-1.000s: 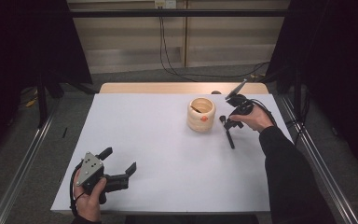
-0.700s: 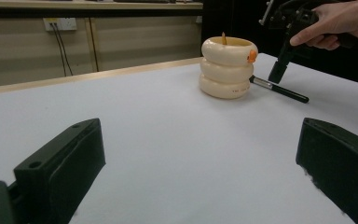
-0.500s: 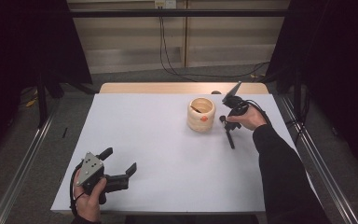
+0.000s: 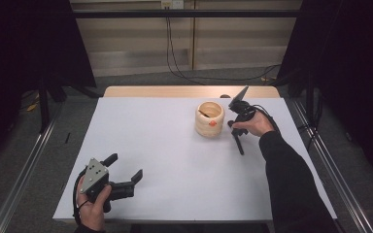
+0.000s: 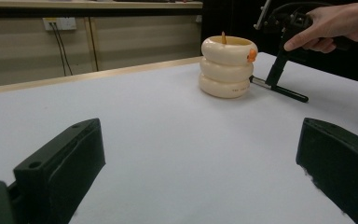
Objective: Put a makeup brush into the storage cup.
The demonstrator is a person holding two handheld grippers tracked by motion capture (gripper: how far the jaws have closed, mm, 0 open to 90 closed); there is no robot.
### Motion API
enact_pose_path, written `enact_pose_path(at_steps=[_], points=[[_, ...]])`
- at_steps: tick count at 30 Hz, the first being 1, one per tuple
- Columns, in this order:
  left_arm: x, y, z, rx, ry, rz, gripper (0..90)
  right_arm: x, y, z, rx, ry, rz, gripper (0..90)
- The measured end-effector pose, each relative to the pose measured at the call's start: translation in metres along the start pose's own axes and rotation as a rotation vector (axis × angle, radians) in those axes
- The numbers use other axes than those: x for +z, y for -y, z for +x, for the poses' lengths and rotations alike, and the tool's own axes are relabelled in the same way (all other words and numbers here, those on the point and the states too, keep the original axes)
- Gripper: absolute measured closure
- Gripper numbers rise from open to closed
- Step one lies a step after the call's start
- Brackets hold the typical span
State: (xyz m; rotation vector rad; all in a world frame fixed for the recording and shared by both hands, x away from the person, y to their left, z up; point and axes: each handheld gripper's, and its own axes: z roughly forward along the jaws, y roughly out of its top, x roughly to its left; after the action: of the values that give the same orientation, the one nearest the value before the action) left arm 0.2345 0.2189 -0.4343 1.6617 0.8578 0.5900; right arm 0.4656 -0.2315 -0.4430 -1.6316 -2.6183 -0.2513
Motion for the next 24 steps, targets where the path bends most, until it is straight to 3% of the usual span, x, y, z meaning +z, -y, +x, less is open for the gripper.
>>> enact_pose_path(at_steps=[12,24], points=[[-0.0006,0.0001,0.0008,-0.001,-0.004,-0.001,1.0,0.0047,-0.0004,-0.0009,0.032,0.022,0.006,72.4],[-0.0017,0.0001,0.0004,0.001,-0.003,0.001,0.8,0.0088,0.0003,-0.001,0.022,0.05,0.011,76.4]])
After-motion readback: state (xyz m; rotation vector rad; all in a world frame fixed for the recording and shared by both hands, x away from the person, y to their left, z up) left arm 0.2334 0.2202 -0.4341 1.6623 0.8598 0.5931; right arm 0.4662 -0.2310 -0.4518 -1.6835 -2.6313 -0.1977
